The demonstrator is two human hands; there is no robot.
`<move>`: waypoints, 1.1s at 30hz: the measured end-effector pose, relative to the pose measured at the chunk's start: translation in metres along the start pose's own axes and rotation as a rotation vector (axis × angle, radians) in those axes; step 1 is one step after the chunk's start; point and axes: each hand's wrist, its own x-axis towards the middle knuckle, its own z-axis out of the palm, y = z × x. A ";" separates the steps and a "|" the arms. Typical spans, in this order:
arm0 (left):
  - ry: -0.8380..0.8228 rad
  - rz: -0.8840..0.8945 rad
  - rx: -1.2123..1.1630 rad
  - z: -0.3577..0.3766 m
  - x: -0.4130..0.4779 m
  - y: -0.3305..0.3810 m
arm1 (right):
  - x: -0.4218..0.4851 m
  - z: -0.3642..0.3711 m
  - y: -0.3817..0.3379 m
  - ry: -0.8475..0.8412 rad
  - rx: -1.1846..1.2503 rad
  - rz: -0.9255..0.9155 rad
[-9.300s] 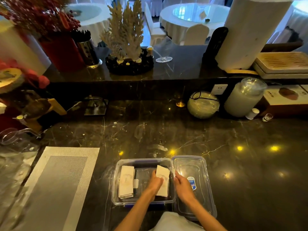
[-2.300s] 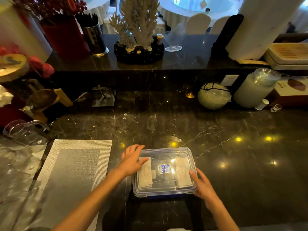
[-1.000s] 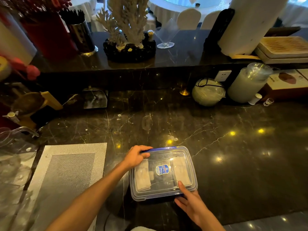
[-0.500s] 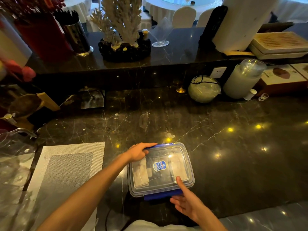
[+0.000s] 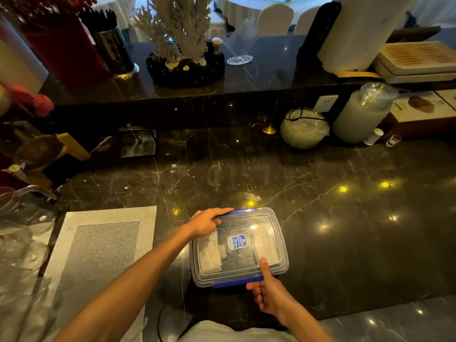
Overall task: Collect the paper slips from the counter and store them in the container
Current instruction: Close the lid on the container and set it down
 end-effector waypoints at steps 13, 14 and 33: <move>0.424 -0.065 -0.261 0.020 -0.030 -0.019 | -0.024 -0.034 -0.032 -0.014 -0.385 -0.335; 0.476 -0.115 -0.440 0.025 -0.039 -0.021 | -0.025 -0.038 -0.037 0.086 -0.337 -0.477; 0.564 -0.228 -1.005 0.073 -0.084 -0.018 | 0.022 -0.032 -0.086 0.128 -0.243 -0.698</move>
